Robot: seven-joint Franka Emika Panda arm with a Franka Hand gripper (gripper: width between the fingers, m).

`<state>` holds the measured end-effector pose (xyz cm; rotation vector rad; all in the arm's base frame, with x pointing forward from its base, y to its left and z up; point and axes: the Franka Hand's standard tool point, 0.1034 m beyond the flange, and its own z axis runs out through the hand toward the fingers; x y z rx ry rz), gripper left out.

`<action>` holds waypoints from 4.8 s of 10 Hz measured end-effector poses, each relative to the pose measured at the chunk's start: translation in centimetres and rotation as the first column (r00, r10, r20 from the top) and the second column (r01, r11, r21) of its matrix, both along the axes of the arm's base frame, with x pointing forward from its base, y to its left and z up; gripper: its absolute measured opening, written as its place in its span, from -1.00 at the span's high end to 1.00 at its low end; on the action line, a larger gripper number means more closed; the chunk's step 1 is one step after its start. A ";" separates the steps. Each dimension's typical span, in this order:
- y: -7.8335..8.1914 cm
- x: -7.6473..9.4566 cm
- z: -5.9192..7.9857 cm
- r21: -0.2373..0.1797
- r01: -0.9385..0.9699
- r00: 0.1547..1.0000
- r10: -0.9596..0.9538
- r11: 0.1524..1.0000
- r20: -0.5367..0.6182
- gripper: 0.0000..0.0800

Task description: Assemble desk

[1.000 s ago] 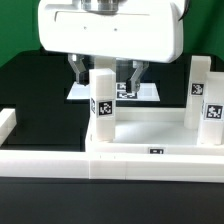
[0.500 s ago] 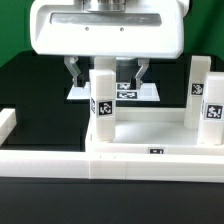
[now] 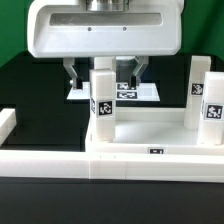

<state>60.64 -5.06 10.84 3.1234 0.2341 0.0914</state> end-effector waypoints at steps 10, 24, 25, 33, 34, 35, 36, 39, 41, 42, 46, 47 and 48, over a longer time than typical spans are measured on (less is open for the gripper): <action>-0.3 -0.1 -0.1 0.026 0.250 0.968 -0.250 0.968 -0.004 0.28; -0.5 0.0 -0.2 0.088 0.956 0.286 -0.956 0.280 -0.062 0.28; -0.5 0.0 -0.2 0.088 0.947 0.313 -0.948 0.308 -0.060 -0.05; 0.0 0.2 -0.2 0.065 0.578 0.815 -0.579 0.813 -0.006 -0.62; -0.1 0.2 -0.2 0.060 0.512 0.859 -0.513 0.857 -0.001 -0.62; -0.1 0.2 -0.2 0.057 0.465 0.885 -0.466 0.884 0.002 -0.62; -0.2 0.2 -0.2 0.052 0.395 0.918 -0.396 0.917 0.006 -0.62; -0.3 0.1 -0.2 0.037 0.201 0.979 -0.202 0.979 0.014 -0.62; -0.4 0.1 -0.2 0.024 0.069 0.997 -0.069 0.997 0.017 -0.62; -0.4 0.1 -0.2 0.016 0.017 1.000 -0.017 1.000 0.017 -0.62; -0.6 0.1 -0.2 0.003 -0.070 0.997 0.070 0.998 0.015 0.28; -0.6 0.1 -0.2 0.004 -0.065 0.998 0.065 0.998 0.015 0.28; -0.6 0.1 -0.2 0.005 -0.051 0.999 0.051 0.999 0.015 0.28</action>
Offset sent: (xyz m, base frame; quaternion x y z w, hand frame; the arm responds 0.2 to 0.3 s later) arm 0.0000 0.0000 0.0000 0.0000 0.0000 0.0000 1.0000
